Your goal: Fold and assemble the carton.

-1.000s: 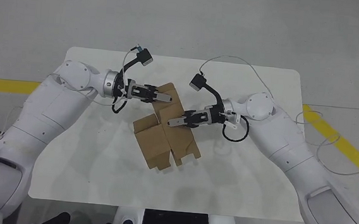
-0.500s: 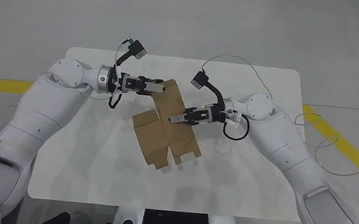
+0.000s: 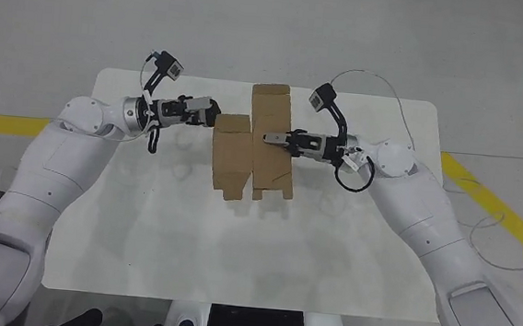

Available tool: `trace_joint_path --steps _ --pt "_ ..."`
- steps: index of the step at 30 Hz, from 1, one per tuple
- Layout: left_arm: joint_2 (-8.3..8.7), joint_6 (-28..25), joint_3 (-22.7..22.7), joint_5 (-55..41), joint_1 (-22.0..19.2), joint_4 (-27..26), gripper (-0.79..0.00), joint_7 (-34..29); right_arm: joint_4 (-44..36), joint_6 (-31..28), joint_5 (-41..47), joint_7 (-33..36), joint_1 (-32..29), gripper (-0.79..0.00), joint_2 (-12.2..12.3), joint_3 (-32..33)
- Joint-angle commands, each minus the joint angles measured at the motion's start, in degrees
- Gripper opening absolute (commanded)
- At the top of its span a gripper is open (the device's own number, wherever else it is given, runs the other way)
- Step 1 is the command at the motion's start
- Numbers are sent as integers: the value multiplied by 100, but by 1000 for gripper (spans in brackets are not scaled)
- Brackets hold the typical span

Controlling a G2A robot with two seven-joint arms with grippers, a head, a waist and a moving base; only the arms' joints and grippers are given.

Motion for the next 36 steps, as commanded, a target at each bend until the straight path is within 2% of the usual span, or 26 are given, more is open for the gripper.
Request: trace_joint_path --steps 1,9,19,20,21,23,26,28,36 --pt "-22 65 12 60 62 -15 0 118 -71 33 -58 -167 -89 -785 29 107" --pt "-46 290 -79 180 445 -443 0 250 -452 261 -333 -819 -556 -785 151 562" --pt "-61 390 -202 554 816 -1005 0 493 -922 359 -641 -1151 -899 -785 223 899" --pt "-67 422 -203 566 850 -1048 -18 505 -958 365 -664 -1172 -924 -785 225 918" --pt "-76 457 -211 569 887 -1102 -160 507 -999 377 -690 -1199 -955 -785 226 940" --pt "-85 505 -225 558 928 -1163 -394 494 -1040 388 -715 -1235 -995 -785 227 967" --pt "-102 586 -262 533 983 -1240 -594 457 -1104 403 -768 -1268 -1059 -785 228 1010" --pt "-113 630 -288 536 1006 -1263 -785 455 -1133 427 -796 -1277 -1089 -785 229 1038" --pt "-159 783 -386 555 1065 -1325 -785 351 -1205 471 -878 -1275 -1158 -785 221 1123"
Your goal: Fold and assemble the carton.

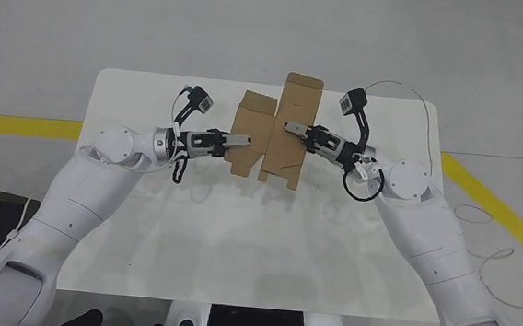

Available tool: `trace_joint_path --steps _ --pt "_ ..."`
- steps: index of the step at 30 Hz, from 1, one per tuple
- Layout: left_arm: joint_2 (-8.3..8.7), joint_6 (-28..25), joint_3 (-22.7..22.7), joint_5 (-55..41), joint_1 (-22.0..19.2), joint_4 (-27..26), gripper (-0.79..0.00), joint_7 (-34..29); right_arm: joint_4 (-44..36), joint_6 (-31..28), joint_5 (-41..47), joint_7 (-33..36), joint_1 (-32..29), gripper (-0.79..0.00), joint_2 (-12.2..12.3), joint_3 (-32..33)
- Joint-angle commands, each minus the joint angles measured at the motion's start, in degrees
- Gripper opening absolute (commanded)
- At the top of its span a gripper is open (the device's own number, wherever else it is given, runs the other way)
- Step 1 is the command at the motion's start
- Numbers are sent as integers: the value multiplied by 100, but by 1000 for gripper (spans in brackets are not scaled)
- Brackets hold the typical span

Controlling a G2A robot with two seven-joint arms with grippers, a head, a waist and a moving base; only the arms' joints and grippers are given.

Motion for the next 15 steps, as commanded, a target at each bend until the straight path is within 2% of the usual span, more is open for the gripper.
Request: trace_joint_path --steps 1,5,6,7,8,15 --pt "-8 23 -19 24 15 -9 -785 -37 -8 6 -9 4 -9 -785 -3 13" --pt "-26 71 -62 84 47 -17 -785 -70 -18 15 -28 8 -27 -785 -14 38" --pt "-33 85 -79 95 55 -22 -785 -75 -23 12 -31 0 -34 -696 -18 46" --pt "-38 91 -93 104 61 -25 -785 -79 -21 16 -23 12 -40 -508 -21 50" --pt "-42 94 -102 105 65 -27 -785 -82 -17 16 -22 19 -40 0 -22 57" --pt "-52 226 -258 227 -70 158 -785 -371 18 -105 61 374 -84 0 14 267"
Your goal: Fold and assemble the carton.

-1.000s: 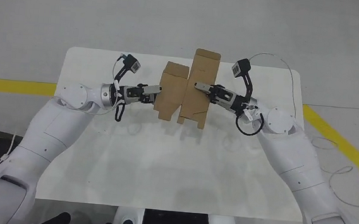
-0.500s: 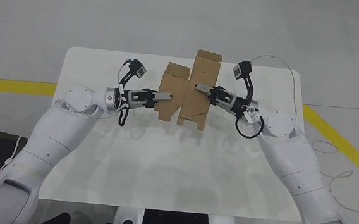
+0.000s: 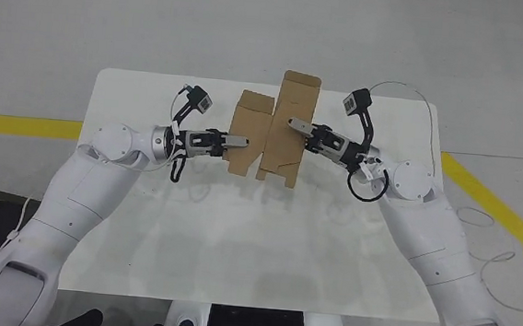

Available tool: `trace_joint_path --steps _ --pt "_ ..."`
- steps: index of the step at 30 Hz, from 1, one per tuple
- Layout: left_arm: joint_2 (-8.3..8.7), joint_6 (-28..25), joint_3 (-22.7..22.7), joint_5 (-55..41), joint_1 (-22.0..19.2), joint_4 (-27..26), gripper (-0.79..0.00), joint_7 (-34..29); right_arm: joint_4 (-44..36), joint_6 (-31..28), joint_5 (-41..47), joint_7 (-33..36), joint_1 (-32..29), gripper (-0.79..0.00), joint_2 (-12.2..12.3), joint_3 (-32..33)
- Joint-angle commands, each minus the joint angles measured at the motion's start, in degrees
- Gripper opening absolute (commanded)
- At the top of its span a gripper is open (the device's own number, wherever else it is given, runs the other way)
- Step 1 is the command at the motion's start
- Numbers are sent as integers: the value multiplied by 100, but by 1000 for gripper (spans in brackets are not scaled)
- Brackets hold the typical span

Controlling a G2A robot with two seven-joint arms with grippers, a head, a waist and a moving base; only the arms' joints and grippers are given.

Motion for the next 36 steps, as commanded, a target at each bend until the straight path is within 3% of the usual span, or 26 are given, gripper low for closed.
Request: trace_joint_path --steps 1,11,19,26,36 --pt "4 40 -39 82 -76 89 -785 -156 -4 -29 -6 153 -15 0 19 62" --pt "37 147 -198 307 -557 580 -785 -1535 -48 81 -179 1199 -5 0 167 430" --pt "124 653 -132 580 -621 340 -785 -2043 -39 336 -455 1478 -56 0 282 712" --pt "305 764 68 670 -546 2 -785 -2154 53 331 -707 1563 -54 0 329 767" --pt "679 763 818 478 -776 -509 -785 -2154 420 -157 -536 2118 175 0 295 532"
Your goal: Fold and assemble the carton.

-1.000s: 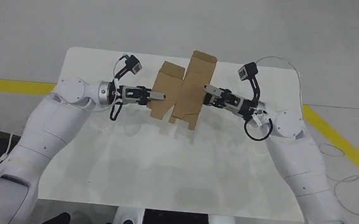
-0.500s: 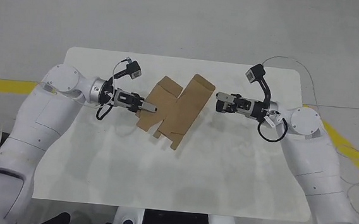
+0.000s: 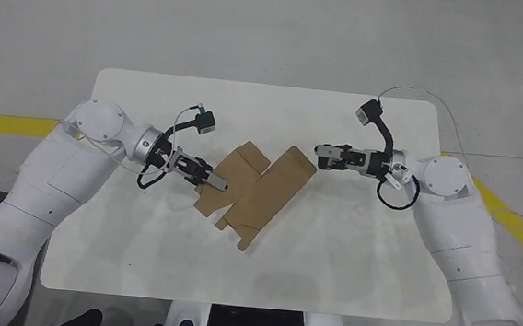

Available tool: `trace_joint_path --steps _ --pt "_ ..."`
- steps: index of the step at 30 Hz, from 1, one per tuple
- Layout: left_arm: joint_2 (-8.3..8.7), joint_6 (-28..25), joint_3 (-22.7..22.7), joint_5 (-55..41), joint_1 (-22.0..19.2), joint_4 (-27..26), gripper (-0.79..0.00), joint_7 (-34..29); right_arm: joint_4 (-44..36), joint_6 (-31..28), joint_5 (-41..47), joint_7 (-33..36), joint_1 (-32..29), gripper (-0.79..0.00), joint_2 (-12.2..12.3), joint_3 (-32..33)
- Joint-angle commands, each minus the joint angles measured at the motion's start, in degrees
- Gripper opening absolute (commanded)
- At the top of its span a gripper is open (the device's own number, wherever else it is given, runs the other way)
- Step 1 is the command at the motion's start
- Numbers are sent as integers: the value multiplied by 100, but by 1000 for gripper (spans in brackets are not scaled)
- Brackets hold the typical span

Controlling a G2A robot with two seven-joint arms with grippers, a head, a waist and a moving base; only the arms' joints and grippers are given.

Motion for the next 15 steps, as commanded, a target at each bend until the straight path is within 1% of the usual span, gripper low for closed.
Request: trace_joint_path --steps 1,7,12,15 --pt "59 0 113 -71 -55 -51 -785 0 91 -85 77 156 75 0 -19 -82" --pt "198 0 438 -374 -206 -279 -785 0 417 -277 295 404 298 0 -106 -386" --pt "282 -1 623 -525 -308 -356 -785 0 598 -384 532 705 457 0 -190 -654" --pt "312 -1 708 -576 -360 -360 -785 0 570 -281 654 852 540 0 -229 -834"
